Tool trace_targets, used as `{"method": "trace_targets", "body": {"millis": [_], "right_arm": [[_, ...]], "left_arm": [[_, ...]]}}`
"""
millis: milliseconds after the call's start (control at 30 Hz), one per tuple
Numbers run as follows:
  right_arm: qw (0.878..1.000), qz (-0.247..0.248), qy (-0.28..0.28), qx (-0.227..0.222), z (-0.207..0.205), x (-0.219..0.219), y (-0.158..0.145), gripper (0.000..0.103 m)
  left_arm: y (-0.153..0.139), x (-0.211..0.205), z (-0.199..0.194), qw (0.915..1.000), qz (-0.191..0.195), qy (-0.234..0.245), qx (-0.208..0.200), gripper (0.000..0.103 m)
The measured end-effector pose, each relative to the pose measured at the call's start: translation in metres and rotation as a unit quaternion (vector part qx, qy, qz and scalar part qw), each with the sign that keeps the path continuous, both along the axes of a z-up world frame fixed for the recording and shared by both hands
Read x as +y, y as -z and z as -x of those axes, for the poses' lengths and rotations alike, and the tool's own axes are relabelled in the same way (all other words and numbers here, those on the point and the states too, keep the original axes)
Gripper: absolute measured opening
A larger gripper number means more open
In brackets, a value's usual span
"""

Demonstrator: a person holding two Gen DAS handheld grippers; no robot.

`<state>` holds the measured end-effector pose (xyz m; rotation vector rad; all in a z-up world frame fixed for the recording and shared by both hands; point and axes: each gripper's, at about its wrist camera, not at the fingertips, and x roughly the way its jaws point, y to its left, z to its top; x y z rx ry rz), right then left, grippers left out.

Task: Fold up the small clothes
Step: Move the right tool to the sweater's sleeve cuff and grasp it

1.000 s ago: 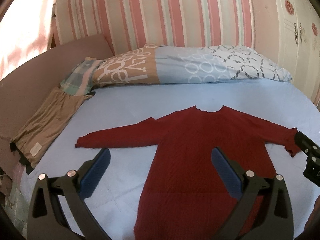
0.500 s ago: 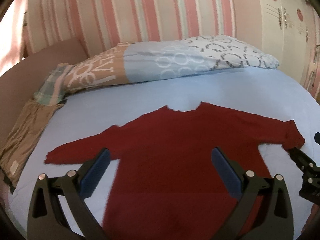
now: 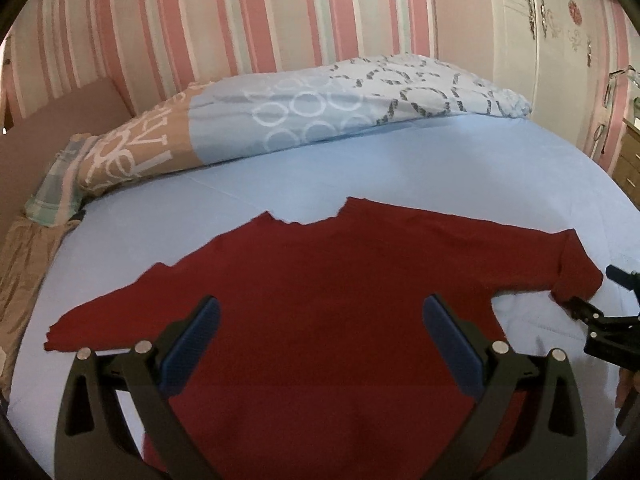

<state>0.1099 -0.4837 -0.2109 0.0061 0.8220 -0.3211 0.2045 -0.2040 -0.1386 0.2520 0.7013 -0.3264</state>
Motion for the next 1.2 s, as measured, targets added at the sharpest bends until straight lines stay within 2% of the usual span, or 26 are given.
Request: {"method": "trace_targets", "body": {"millis": [233, 300, 433, 500, 833, 1000, 1033, 1067, 1167, 1200], "right_arm": [[1.000, -0.008, 0.009, 0.004, -0.004, -0.010, 0.017, 0.089], [1.000, -0.009, 0.011, 0.009, -0.006, -0.013, 0.021, 0.082], [1.000, -0.016, 0.018, 0.015, -0.008, -0.019, 0.027, 0.078], [0.999, -0.027, 0.025, 0.018, -0.009, -0.023, 0.031, 0.073], [0.997, -0.041, 0.041, 0.045, -0.017, -0.035, 0.050, 0.069], [0.996, -0.056, 0.052, 0.042, -0.022, -0.046, 0.052, 0.055], [0.996, -0.056, 0.055, 0.041, -0.022, -0.048, 0.052, 0.049], [0.996, -0.055, 0.065, 0.039, -0.022, -0.052, 0.050, 0.031], [0.991, -0.099, 0.083, 0.017, -0.017, -0.070, 0.041, 0.015], [0.991, -0.107, 0.086, 0.011, -0.017, -0.072, 0.037, 0.015]], "left_arm": [[0.020, -0.034, -0.021, 0.9997, 0.015, 0.013, 0.016, 0.101], [0.024, -0.046, -0.028, 0.9993, 0.021, 0.021, 0.021, 0.101], [0.030, -0.065, -0.042, 0.9992, 0.022, 0.029, 0.016, 0.101], [0.031, -0.075, -0.049, 0.9990, 0.024, 0.035, 0.013, 0.101], [0.059, -0.107, -0.075, 0.9989, -0.003, 0.045, 0.012, 0.101], [0.074, -0.113, -0.081, 0.9987, -0.005, 0.043, 0.024, 0.101], [0.077, -0.115, -0.082, 0.9987, -0.007, 0.044, 0.024, 0.101], [0.079, -0.118, -0.084, 0.9986, -0.008, 0.046, 0.026, 0.101], [0.085, -0.128, -0.086, 0.9982, -0.007, 0.056, 0.021, 0.101], [0.086, -0.131, -0.087, 0.9980, -0.007, 0.059, 0.020, 0.101]]}}
